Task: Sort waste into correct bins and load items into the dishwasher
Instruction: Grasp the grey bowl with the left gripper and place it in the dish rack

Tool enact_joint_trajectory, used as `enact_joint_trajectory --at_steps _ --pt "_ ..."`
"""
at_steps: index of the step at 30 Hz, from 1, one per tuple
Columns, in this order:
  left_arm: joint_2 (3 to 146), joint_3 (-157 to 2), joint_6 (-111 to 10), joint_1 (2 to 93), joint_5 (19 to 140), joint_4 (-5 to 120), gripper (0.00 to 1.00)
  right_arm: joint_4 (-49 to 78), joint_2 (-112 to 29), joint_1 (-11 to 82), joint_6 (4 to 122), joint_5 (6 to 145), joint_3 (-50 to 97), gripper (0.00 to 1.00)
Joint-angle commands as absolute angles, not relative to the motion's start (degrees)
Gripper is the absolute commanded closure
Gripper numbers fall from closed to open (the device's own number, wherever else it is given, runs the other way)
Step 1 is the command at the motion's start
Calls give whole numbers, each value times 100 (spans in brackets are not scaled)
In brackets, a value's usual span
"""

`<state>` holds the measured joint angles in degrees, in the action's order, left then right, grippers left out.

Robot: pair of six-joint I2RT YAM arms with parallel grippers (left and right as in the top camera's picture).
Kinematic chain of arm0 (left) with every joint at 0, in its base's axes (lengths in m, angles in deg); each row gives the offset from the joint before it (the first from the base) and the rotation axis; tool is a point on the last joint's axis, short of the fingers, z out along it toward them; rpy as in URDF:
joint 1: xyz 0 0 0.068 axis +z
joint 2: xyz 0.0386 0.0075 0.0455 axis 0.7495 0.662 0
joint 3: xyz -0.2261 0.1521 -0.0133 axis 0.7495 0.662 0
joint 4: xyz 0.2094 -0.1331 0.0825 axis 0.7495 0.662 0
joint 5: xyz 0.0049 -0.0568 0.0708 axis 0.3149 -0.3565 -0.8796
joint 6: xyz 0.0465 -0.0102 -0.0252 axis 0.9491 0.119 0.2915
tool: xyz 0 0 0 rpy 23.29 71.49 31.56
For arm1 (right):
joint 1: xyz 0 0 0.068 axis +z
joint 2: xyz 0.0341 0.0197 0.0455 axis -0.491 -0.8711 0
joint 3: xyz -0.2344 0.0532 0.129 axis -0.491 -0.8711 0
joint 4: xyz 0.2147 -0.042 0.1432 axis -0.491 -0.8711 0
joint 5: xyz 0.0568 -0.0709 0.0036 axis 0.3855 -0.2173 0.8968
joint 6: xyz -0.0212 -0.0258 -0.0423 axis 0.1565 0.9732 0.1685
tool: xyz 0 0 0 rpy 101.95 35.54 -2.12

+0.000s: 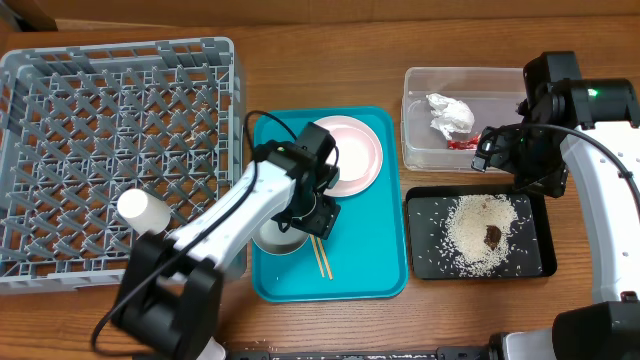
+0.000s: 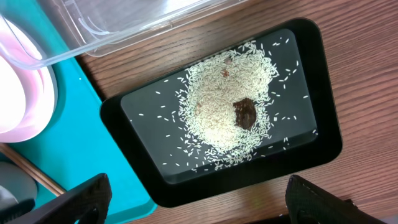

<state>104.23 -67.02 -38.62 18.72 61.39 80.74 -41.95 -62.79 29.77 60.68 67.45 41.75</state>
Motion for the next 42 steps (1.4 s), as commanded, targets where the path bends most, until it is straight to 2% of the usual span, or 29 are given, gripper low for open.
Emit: enact_joint_trajectory --at_steps 1,3,10,15,20,24,27,31,35,42 --pt "10847 -6713 -3971 1863 6060 8135 74 -4180 -6150 2966 6081 6771 4261 9" --pt "10856 -6718 -3975 1863 6054 8130 96 -4182 -6150 2966 6081 6771 4261 9" --pt "10125 -7336 -4091 1951 5641 8548 96 -4224 -6150 2966 6081 6769 4261 9" --pt "9345 -8245 -3689 2696 5529 9000 96 -4215 -6150 2966 6081 6769 4261 9" --pt "9050 -8777 -2236 4067 7028 8869 96 -4219 -6150 2966 6081 6769 4261 9" --pt "9173 -8779 -1237 5341 8974 8716 96 -4219 -6150 2966 6081 6769 4261 9" --pt "9529 -8777 -568 6390 10445 8729 96 -4217 -6150 2966 6081 6771 4261 9" --pt "10303 -8777 -19 7295 11642 8727 96 -4221 -6150 2966 6081 6771 4261 9" --pt "11085 -8777 184 7736 12176 8694 96 -4221 -6150 2966 6081 6769 4261 9" --pt "12152 -8777 212 8366 12340 8651 96 -4228 -6150 2966 6081 6771 4261 9"
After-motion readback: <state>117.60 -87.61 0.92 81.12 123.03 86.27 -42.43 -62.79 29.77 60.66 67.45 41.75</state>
